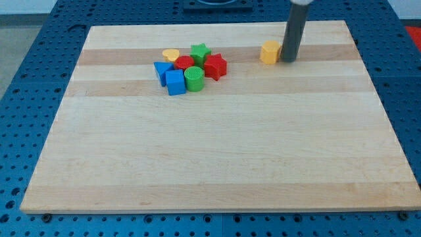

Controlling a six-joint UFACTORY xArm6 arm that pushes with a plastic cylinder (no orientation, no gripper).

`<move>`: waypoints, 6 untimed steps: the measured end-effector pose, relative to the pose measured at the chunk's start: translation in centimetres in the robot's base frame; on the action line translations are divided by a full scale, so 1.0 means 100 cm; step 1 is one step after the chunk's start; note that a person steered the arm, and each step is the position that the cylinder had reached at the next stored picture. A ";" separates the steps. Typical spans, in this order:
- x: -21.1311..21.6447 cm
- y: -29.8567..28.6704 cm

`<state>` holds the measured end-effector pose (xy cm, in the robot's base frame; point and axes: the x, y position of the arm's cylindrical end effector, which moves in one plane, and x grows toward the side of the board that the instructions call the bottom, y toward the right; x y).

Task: Push the yellow hexagon towards the top center of the board

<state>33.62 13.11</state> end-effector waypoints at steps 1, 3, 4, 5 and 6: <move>0.001 -0.006; -0.055 -0.045; -0.103 -0.075; -0.061 -0.080; -0.025 -0.043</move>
<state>31.16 8.82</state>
